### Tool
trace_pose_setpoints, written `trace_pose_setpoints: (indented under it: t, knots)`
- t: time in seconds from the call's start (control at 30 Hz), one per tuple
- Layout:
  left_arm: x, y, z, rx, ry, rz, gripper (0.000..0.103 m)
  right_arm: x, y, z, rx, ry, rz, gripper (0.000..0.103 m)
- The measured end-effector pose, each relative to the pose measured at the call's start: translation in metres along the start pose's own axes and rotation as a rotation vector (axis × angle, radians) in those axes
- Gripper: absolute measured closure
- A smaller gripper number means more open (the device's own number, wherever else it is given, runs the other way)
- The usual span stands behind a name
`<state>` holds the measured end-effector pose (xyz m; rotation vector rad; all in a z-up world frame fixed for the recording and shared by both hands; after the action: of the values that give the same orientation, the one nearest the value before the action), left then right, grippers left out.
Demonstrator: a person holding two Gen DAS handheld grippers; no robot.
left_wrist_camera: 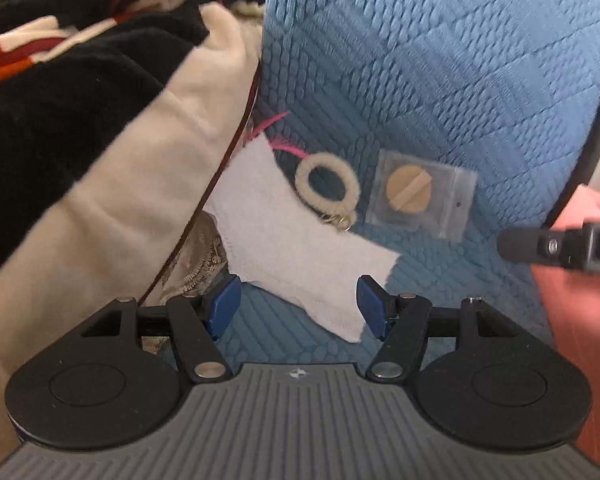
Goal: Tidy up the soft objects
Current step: 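Move the left gripper to the white tissue while the right gripper approaches the fluffy keyring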
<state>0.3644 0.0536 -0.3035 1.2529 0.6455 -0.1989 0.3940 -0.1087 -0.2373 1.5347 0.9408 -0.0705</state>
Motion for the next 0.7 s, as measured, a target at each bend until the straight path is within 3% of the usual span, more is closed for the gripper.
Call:
trace_pose_setpoints:
  t: [0.27, 0.5, 0.7]
  knots:
    - [0.039, 0.000, -0.021, -0.102, 0.073, -0.067, 0.034, 0.049, 0.009, 0.004, -0.009, 0.053, -0.023, 0.056]
    - [0.057, 0.005, -0.028, -0.144, 0.150, -0.028, 0.036, 0.091, 0.016, -0.013, -0.069, 0.146, -0.019, 0.056]
    - [0.067, 0.004, -0.034, -0.136, 0.210, -0.010, 0.052, 0.121, 0.004, -0.025, -0.108, 0.182, -0.046, 0.058]
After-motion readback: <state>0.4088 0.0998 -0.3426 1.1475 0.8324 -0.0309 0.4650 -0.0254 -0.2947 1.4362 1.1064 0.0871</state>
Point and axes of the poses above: each gripper's, at about its wrist camera, not at the fingertips, and x roughly the way its jaws point, z to its right, y to its top, the point moved 9 cm from there along x, roughly the way its jaws point, and after that the axes turned 12 degrees about z, right-handed, at the moved point
